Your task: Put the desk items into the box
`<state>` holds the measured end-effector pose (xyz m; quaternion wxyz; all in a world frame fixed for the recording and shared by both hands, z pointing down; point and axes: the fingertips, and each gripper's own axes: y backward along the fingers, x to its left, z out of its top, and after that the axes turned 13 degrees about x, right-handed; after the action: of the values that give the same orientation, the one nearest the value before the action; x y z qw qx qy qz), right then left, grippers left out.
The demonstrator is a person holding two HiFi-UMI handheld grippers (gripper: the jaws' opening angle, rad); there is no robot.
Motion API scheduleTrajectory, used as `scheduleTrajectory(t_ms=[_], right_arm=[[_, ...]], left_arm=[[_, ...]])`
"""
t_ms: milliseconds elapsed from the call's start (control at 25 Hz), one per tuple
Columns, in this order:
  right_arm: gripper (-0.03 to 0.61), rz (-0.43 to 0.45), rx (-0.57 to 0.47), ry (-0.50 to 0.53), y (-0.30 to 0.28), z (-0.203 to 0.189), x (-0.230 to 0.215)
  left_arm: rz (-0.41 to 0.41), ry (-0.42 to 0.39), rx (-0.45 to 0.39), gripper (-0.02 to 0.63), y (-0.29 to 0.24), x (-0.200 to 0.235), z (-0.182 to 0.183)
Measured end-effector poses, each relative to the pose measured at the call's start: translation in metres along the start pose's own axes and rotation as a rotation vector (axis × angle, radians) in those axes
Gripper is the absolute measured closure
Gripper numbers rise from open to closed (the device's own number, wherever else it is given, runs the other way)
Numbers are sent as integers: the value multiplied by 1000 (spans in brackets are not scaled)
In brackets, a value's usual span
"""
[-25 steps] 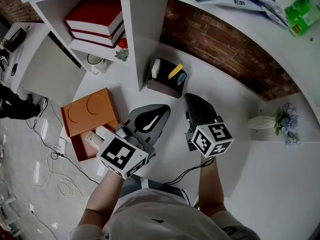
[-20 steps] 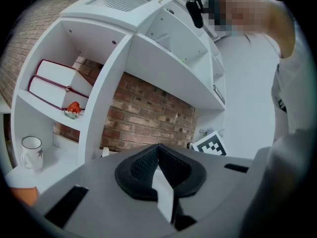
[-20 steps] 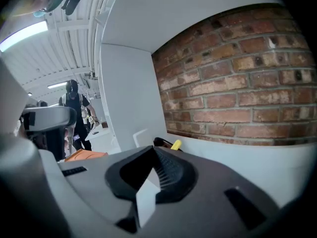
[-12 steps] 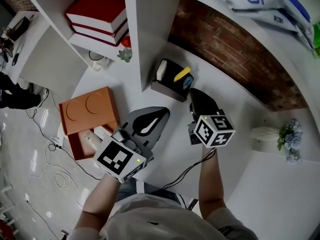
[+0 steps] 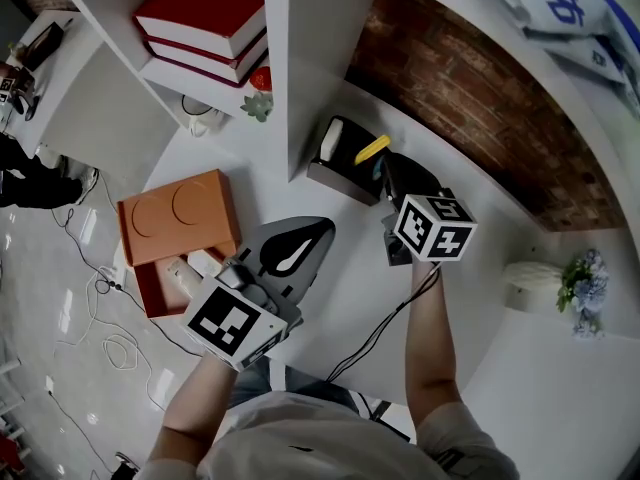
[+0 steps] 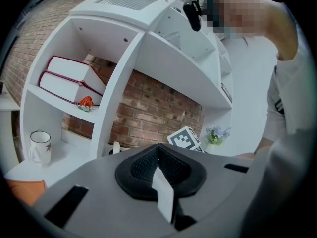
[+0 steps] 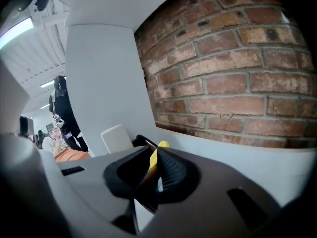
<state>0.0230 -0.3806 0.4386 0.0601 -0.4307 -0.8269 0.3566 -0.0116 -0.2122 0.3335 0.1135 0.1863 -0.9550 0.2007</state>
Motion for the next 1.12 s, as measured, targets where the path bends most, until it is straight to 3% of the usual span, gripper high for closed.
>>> scheduleTrajectory(t_ms=[320, 600, 1120], right_arm=[[503, 34, 40, -97, -25, -2, -16], [471, 60, 42, -137, -37, 0, -18], [471, 94, 18, -162, -45, 5, -14]], left_arm=[[23, 13, 18, 601, 1, 6, -9], [31, 20, 26, 601, 0, 10, -13], [45, 24, 24, 600, 3, 13, -14]])
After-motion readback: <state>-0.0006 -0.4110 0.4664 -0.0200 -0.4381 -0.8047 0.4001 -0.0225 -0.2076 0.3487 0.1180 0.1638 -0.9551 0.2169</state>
